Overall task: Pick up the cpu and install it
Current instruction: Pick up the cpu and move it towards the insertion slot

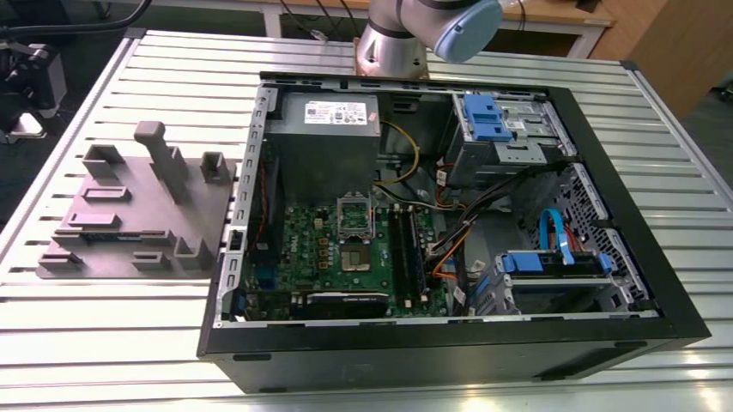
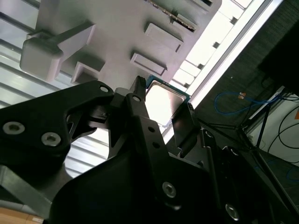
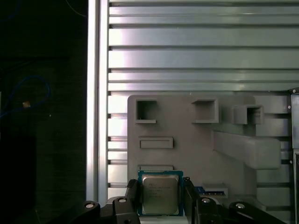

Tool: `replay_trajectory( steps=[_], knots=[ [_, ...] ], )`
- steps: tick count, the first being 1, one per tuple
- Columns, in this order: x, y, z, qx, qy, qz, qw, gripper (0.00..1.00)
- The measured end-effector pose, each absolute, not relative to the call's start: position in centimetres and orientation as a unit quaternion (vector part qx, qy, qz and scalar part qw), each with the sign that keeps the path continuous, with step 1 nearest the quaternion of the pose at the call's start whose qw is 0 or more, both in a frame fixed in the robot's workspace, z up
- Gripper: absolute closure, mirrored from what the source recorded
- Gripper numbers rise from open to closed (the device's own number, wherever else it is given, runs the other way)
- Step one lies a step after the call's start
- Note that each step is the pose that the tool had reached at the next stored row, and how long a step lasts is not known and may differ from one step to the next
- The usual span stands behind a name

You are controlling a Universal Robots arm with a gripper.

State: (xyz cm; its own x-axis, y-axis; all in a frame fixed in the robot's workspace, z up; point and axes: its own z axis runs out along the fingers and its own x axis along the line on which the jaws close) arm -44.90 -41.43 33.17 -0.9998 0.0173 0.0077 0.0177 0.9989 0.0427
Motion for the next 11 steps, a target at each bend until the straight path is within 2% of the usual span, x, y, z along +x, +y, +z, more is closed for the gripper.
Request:
replay_trajectory(
  steps=[11],
  knots=[
    [-44.90, -41.43, 33.55, -0.009, -1.000, -0.021, 0.004, 0.53]
  ],
)
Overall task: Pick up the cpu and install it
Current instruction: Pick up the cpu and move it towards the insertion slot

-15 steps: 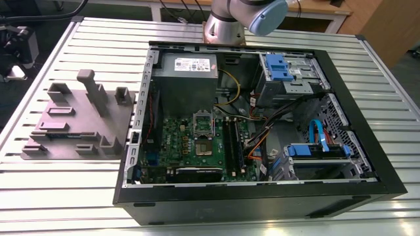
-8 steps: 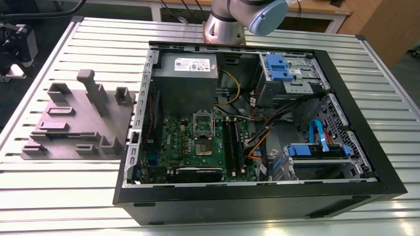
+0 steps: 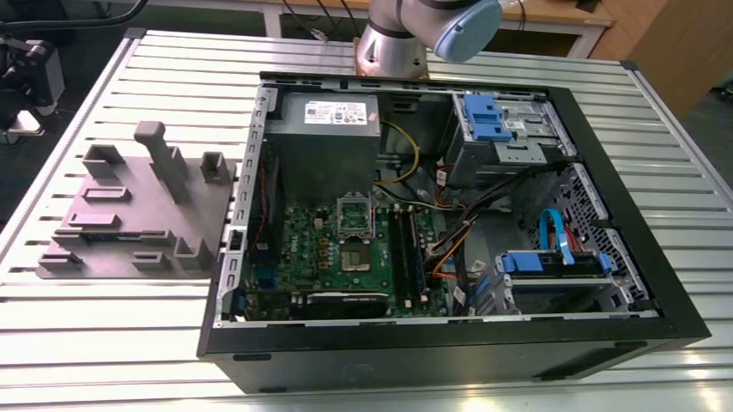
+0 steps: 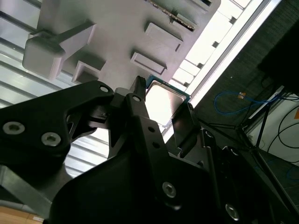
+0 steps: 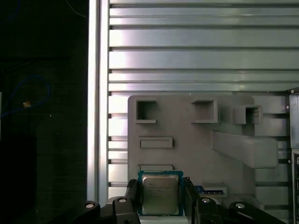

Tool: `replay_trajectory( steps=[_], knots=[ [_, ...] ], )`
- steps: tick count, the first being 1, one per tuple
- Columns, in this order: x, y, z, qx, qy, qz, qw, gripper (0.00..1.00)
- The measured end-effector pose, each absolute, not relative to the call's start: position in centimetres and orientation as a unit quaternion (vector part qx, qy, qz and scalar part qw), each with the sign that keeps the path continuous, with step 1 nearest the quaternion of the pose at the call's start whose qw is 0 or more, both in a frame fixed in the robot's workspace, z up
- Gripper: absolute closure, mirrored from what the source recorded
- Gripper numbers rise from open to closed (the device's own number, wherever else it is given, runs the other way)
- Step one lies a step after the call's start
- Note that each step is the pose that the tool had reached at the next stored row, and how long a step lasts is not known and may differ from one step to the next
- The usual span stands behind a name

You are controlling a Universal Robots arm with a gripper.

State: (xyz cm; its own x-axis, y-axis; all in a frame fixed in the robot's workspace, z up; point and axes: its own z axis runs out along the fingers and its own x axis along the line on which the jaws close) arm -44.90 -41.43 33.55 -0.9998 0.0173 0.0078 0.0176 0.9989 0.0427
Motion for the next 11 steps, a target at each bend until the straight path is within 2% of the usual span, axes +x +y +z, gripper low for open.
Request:
replay_trajectory(
  steps=[11],
  knots=[
    [-44.90, -41.43, 33.82, -0.009, -1.000, -0.021, 0.004, 0.53]
  ],
)
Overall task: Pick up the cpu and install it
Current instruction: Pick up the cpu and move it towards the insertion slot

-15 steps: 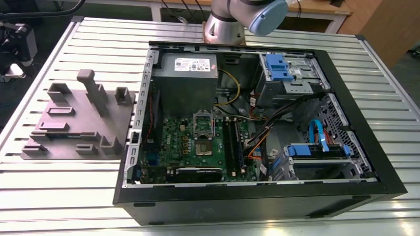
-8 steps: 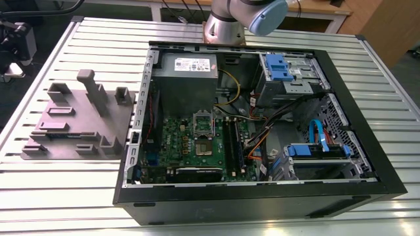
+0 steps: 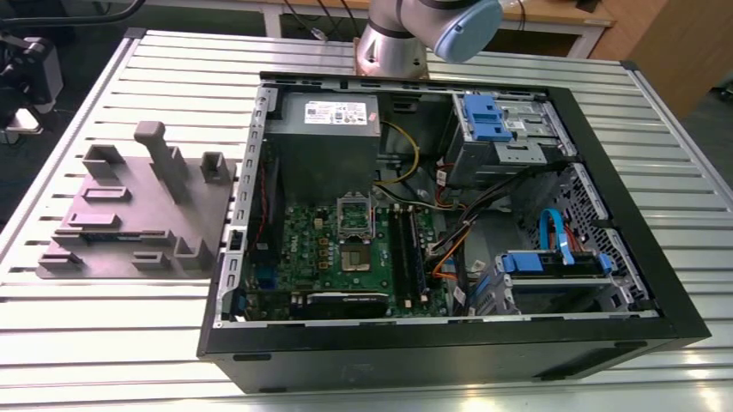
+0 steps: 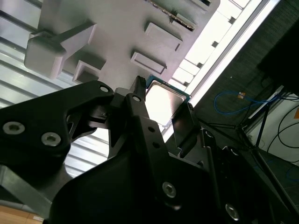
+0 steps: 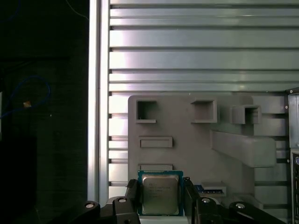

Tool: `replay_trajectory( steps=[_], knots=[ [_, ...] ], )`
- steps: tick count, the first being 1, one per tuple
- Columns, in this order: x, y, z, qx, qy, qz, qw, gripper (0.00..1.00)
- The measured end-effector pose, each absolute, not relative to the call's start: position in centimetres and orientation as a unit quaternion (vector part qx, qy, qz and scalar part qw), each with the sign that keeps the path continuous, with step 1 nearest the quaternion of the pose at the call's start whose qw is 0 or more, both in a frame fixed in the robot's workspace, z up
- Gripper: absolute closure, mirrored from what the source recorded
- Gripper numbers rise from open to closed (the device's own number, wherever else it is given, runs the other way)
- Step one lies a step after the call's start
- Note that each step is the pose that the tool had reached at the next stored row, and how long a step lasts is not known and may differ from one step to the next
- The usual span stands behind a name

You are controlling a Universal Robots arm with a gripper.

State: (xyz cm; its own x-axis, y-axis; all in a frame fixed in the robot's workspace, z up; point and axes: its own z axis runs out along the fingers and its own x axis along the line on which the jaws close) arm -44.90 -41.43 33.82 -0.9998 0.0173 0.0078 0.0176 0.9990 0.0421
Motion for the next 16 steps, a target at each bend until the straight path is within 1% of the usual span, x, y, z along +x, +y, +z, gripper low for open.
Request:
replay_trajectory(
  steps=[16],
  knots=[
    [-44.90, -41.43, 34.35, -0.009, -1.000, -0.021, 0.004, 0.53]
  ],
)
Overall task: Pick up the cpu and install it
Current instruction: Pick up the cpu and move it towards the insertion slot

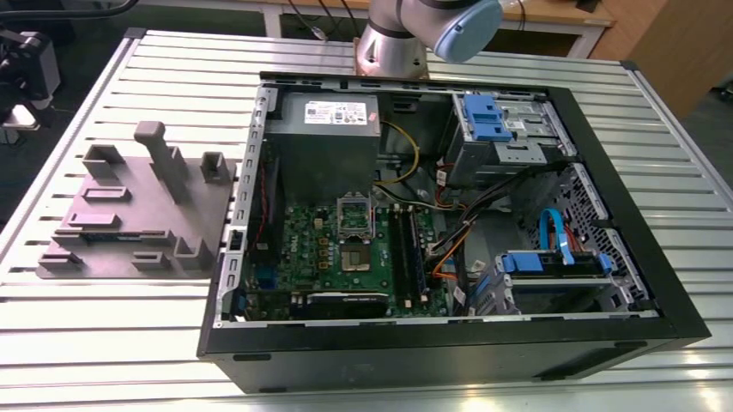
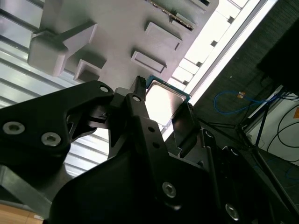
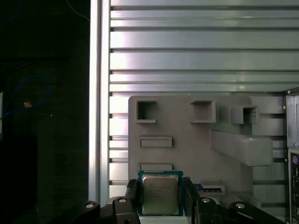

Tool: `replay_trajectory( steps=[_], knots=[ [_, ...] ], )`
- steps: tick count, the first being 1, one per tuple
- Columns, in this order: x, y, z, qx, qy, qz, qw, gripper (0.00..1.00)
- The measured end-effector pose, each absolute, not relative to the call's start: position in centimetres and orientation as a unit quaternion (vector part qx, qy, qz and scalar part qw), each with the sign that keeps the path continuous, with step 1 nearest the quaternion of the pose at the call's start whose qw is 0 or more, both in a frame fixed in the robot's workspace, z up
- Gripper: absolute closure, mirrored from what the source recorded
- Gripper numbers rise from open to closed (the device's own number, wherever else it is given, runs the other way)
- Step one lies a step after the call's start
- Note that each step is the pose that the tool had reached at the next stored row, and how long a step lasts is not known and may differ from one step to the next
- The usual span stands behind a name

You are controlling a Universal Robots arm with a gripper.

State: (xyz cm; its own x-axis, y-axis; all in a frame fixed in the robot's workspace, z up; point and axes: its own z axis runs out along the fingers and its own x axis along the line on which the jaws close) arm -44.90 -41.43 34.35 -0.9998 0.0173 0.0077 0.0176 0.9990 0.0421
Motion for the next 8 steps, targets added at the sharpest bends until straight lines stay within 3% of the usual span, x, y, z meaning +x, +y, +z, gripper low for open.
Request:
replay_trajectory(
  steps=[8],
  knots=[
    [-44.90, -41.43, 34.62, -0.009, -1.000, -0.021, 0.004, 0.53]
  ],
)
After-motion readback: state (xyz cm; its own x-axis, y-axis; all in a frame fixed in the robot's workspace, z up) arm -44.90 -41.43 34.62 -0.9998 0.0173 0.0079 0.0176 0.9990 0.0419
